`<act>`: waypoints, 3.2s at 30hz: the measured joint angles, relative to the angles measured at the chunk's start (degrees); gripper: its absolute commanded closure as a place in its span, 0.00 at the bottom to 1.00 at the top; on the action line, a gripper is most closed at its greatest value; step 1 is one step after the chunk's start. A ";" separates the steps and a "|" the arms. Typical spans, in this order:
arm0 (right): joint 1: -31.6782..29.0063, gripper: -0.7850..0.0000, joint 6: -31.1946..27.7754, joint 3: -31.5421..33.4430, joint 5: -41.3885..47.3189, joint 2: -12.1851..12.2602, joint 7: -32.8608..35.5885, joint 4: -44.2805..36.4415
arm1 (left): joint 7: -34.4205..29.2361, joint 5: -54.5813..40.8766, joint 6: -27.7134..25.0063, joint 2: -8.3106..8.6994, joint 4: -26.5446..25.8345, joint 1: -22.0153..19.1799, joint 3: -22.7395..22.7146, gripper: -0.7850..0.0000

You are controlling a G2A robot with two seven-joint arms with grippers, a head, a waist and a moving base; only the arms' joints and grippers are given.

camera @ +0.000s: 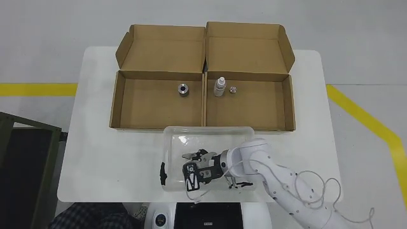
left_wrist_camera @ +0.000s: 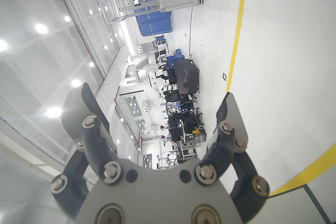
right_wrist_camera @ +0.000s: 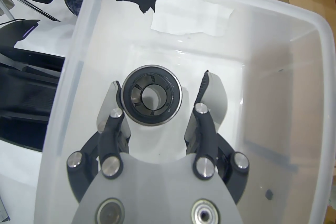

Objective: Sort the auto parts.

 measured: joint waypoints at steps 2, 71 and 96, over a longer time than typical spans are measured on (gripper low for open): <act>0.23 0.39 0.17 -0.31 0.28 -0.05 -0.09 0.48 | 0.00 0.00 0.00 0.00 0.00 0.00 0.00 0.00; -1.99 1.00 1.54 19.55 25.15 5.36 -8.99 -8.37 | 0.00 0.00 0.00 0.00 0.00 0.00 0.00 0.00; -0.60 1.00 2.98 18.86 27.16 5.83 -11.96 -7.33 | 0.00 0.00 0.00 0.00 0.00 0.00 0.00 0.00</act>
